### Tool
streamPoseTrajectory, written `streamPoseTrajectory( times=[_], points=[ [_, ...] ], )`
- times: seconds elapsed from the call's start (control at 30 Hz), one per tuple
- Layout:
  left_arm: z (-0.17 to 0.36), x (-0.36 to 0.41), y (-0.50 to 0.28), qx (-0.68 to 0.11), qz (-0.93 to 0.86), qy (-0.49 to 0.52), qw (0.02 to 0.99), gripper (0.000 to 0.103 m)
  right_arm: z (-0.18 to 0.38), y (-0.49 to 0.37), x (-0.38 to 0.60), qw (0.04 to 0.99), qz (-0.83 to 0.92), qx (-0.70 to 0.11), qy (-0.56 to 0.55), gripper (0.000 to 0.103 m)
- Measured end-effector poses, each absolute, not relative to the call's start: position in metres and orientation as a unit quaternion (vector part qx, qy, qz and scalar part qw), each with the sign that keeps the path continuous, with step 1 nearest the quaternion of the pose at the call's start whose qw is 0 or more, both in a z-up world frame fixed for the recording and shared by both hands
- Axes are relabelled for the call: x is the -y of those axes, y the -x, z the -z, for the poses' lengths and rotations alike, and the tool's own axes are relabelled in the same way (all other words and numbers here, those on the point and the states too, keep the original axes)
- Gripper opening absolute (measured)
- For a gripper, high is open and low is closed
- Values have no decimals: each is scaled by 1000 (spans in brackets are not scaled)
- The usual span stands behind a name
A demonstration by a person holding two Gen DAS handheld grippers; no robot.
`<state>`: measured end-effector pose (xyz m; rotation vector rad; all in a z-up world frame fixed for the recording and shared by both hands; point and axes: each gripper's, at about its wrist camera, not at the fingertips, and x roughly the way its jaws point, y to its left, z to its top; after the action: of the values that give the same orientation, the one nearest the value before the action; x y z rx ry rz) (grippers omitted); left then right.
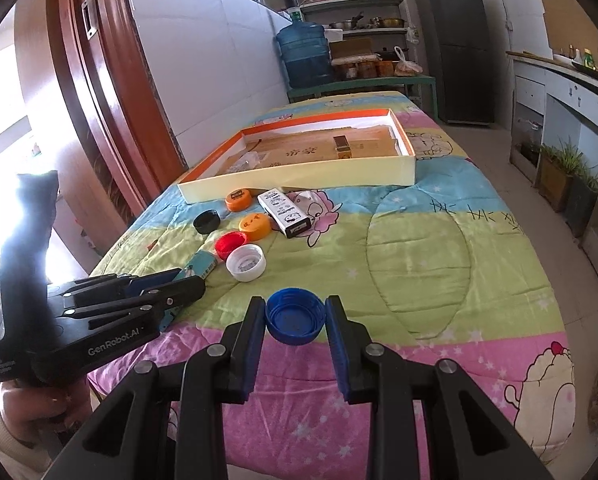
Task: Organize rigid objects
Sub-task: 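Grasp the teal tube with the left gripper while the right holds the blue cap, then carry the teal tube and blue cap over the GOLDENLEAF tray with both grippers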
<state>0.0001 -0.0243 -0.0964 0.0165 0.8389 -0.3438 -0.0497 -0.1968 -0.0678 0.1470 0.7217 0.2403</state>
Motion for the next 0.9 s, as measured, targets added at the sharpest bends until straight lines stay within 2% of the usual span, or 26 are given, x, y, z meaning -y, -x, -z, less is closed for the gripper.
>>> streamPoseTrajectory(
  times=[0.37,0.9],
  points=[
    [57,-1,8,-349,159,20,923,22,64,42,186,924,-124,-356,-64,31],
    [39,-13,-8,-327,154,32,932,22,34,10,176,937,-136,-317,-45,31]
  ],
)
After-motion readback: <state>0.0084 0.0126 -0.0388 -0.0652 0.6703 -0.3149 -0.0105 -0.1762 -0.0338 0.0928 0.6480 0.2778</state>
